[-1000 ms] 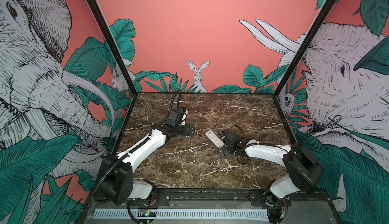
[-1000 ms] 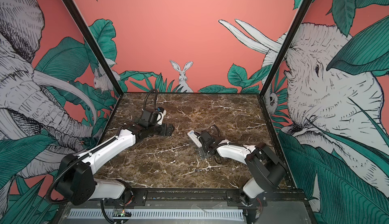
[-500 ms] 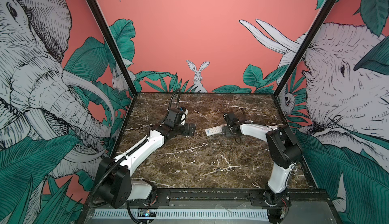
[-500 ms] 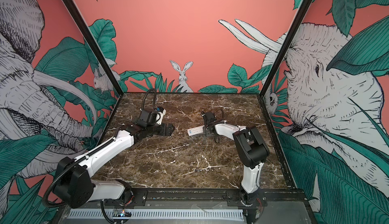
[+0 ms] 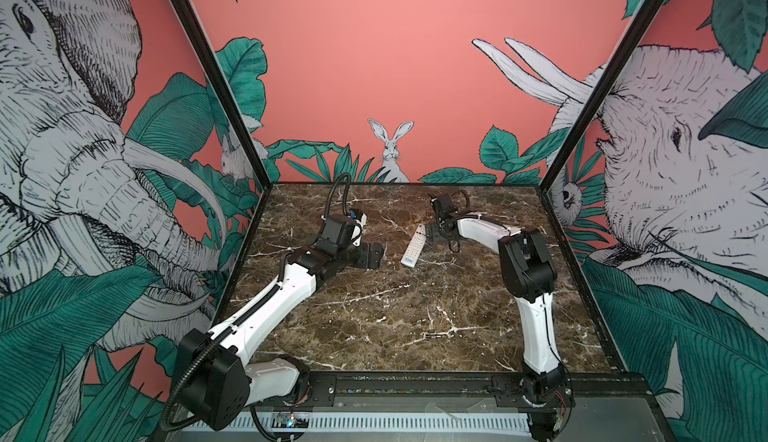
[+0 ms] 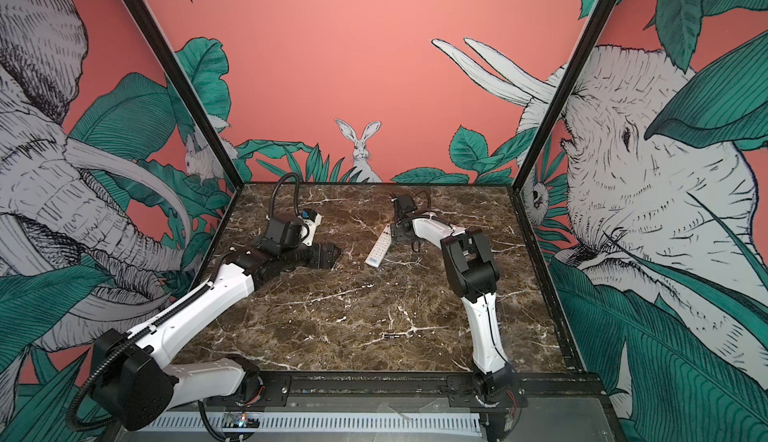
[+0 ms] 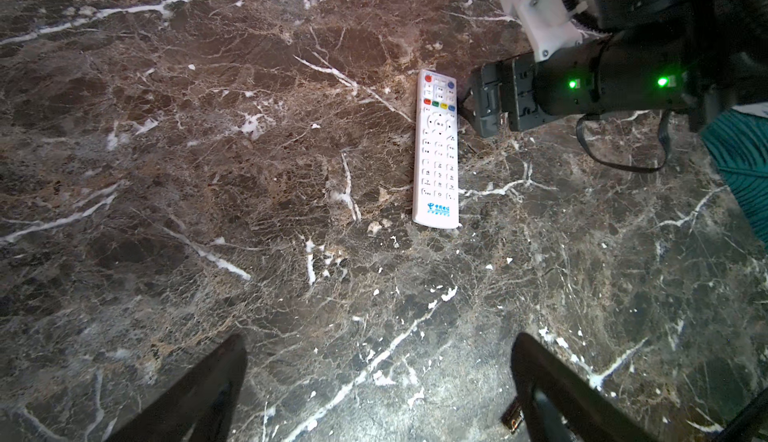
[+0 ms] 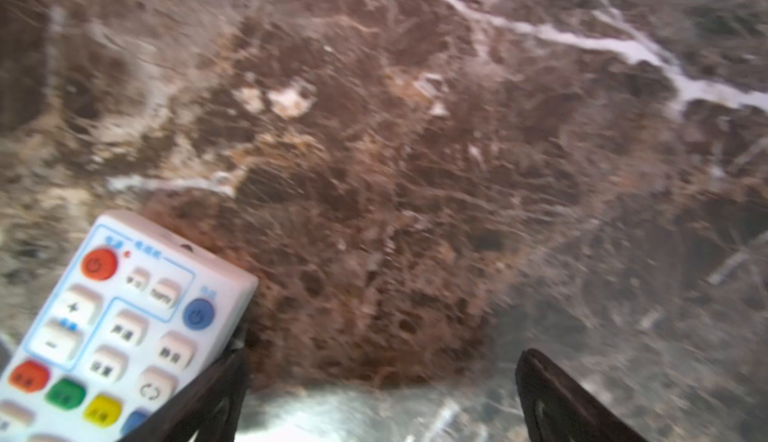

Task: Load the batteries into the remote control
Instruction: 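Lift the remote with the right gripper and bring it toward the left gripper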

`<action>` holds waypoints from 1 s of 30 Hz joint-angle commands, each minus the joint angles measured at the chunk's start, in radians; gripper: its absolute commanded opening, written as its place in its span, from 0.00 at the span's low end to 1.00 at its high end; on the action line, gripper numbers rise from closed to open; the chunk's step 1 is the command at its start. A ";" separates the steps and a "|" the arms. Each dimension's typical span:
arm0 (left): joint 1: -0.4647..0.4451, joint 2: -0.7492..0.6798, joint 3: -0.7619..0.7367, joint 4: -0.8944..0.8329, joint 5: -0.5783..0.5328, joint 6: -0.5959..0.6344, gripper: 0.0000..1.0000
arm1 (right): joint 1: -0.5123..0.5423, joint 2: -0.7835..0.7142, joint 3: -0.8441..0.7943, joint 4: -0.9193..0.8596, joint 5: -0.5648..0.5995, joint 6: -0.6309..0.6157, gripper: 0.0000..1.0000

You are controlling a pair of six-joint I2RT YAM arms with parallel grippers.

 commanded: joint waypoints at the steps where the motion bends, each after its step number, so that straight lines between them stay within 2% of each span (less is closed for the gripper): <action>1: -0.005 -0.018 -0.008 -0.025 0.001 0.009 1.00 | 0.050 0.039 0.043 -0.028 -0.074 -0.031 1.00; 6: -0.005 -0.007 0.002 -0.020 0.003 0.013 1.00 | 0.119 0.072 0.110 -0.040 -0.103 -0.056 1.00; 9: -0.005 -0.002 0.006 -0.020 0.003 0.015 1.00 | 0.135 0.048 0.089 -0.017 -0.114 -0.055 1.00; 13: -0.005 -0.009 0.004 -0.023 -0.023 0.019 1.00 | 0.136 -0.035 -0.003 0.012 -0.107 -0.049 1.00; 21: -0.004 -0.028 0.012 -0.032 -0.112 0.028 1.00 | 0.203 -0.204 -0.222 0.160 -0.211 -0.146 1.00; 30: -0.002 -0.052 0.012 -0.042 -0.140 0.037 1.00 | 0.268 -0.176 -0.229 0.168 -0.219 -0.182 1.00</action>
